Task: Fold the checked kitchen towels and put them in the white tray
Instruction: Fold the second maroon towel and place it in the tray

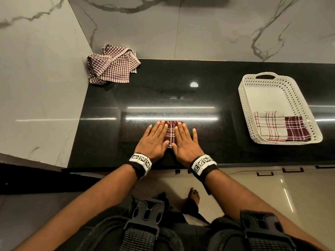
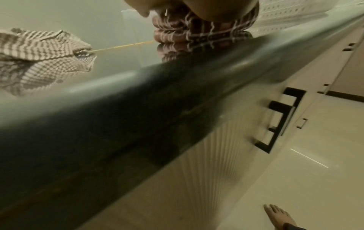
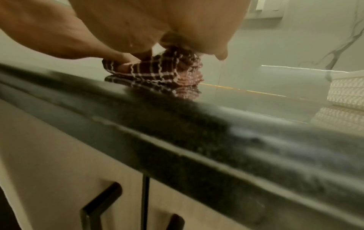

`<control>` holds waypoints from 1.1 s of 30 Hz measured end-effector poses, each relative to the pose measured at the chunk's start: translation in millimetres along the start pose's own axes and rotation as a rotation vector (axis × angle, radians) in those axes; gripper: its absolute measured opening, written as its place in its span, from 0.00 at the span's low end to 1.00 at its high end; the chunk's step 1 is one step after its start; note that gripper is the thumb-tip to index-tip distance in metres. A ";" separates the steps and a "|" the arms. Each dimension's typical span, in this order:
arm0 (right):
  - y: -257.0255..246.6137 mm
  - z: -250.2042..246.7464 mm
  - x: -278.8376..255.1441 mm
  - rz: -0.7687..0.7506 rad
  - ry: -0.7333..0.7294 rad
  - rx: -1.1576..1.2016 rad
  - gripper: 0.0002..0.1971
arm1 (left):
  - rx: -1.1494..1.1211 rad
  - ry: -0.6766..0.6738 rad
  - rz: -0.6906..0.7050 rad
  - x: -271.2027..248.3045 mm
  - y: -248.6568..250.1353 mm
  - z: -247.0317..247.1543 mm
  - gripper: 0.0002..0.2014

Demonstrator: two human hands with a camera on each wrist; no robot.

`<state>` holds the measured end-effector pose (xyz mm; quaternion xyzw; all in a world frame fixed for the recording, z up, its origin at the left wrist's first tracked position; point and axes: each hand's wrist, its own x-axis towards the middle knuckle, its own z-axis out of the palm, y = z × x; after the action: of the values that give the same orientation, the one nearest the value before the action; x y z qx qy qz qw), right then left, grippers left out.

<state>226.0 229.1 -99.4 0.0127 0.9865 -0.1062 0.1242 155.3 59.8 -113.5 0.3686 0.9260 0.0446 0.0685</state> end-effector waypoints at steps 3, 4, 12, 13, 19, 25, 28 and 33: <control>5.5 -1.2 4.1 -0.001 -0.071 0.097 0.40 | -0.019 -0.079 -0.007 4.1 -3.2 -3.7 0.37; 6.3 -2.5 5.0 0.005 -0.085 0.140 0.41 | -0.021 -0.093 -0.008 4.9 -2.8 -6.1 0.37; 2.1 -7.1 -2.5 0.251 0.148 0.433 0.38 | -0.151 -0.111 -0.073 34.8 -13.7 -39.4 0.41; 0.9 -6.9 -4.7 0.290 0.201 0.428 0.32 | -0.183 -0.127 -0.117 38.3 -15.1 -41.6 0.42; -0.4 -6.1 -14.5 0.398 0.129 0.526 0.16 | -0.419 -0.327 -0.324 52.7 -9.2 -48.4 0.41; 18.8 -25.6 -40.3 0.486 0.166 0.906 0.11 | -0.723 -0.378 -0.239 68.5 11.1 -65.3 0.30; 42.2 -36.2 -63.6 0.537 0.274 1.163 0.10 | -0.954 -0.361 -0.055 89.1 45.7 -88.1 0.28; 106.7 -81.4 -111.2 0.580 0.468 1.642 0.12 | -1.152 -0.365 0.181 131.6 139.1 -128.9 0.20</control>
<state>319.5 350.7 -16.8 0.3670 0.5583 -0.7365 -0.1061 134.2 247.1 19.8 0.3511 0.6912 0.4801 0.4105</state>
